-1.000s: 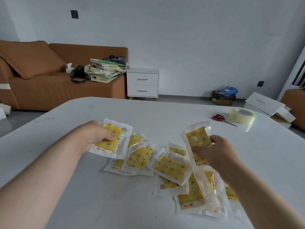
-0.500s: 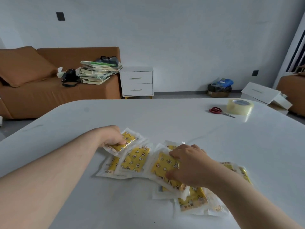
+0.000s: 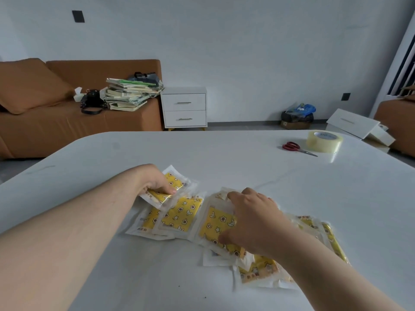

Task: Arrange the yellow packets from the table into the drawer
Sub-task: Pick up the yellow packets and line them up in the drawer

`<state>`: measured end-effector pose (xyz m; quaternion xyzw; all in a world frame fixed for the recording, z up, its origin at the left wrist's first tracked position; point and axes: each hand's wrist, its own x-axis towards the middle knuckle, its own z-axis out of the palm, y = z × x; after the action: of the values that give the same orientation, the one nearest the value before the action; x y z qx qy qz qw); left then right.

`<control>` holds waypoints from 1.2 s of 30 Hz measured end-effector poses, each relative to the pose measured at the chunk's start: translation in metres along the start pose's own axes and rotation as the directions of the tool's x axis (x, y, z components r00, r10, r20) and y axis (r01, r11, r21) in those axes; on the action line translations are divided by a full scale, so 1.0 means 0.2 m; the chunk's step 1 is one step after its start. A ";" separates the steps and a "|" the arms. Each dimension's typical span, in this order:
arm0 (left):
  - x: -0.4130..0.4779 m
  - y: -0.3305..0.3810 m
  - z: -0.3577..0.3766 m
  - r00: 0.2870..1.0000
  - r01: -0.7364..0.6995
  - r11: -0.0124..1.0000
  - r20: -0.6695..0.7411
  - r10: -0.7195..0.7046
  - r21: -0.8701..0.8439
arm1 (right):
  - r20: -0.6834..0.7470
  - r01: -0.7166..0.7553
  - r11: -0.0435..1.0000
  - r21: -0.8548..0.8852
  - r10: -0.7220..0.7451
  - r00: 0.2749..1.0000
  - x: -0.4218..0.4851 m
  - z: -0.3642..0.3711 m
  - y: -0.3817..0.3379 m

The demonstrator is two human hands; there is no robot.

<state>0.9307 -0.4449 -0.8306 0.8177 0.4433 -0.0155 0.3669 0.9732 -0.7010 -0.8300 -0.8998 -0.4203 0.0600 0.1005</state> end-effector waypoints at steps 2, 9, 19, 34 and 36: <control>0.01 -0.02 -0.02 1.000 -0.015 0.998 0.002 0.015 -0.057 | -0.003 0.001 0.998 0.061 -0.001 1.000 -0.01 0.00 0.00; -0.02 -0.05 -0.02 0.996 -0.091 0.975 -0.037 0.085 -0.205 | -0.014 -0.040 0.983 0.181 0.043 0.999 0.00 -0.01 -0.01; -0.06 -0.09 -0.03 0.987 -0.159 0.926 -0.082 0.139 -0.342 | -0.080 -0.114 0.834 0.540 0.186 0.979 0.02 -0.01 -0.01; -0.58 -0.23 -0.12 0.959 -0.162 0.713 0.062 0.277 -0.683 | 0.067 -0.184 0.536 0.824 0.231 0.971 -0.17 -0.16 0.18; -0.71 -0.24 -0.11 0.930 -0.166 0.728 0.140 0.340 -0.665 | 0.064 -0.179 0.576 0.797 0.215 0.975 -0.26 -0.19 0.22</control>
<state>0.8032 -0.5170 -0.7935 0.6863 0.2547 0.0840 0.6761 0.9797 -0.7740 -0.8012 -0.8016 -0.2443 0.2342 0.4929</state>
